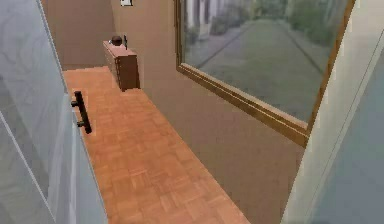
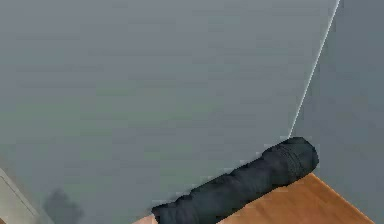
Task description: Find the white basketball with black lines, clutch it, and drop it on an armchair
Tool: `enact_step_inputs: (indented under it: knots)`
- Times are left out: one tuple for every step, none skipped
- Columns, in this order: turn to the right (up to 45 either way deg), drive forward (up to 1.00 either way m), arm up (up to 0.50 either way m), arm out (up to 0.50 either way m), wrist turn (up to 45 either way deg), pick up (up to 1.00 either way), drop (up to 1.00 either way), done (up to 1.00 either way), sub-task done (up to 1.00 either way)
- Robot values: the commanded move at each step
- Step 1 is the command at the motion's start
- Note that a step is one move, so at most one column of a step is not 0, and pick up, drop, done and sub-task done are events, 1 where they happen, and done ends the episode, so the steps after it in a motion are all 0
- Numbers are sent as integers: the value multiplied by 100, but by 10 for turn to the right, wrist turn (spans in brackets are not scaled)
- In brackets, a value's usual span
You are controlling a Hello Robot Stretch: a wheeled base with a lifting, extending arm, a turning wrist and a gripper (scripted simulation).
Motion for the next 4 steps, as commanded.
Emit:
enact_step_inputs:
  knots:
    - [0,30,0,0,0,0,0,0,0]
    - [-210,0,0,0,0,0,0,0,0]
    - [0,100,0,0,0,0,0,0,0]
    - [-210,0,0,0,0,0,0,0,0]
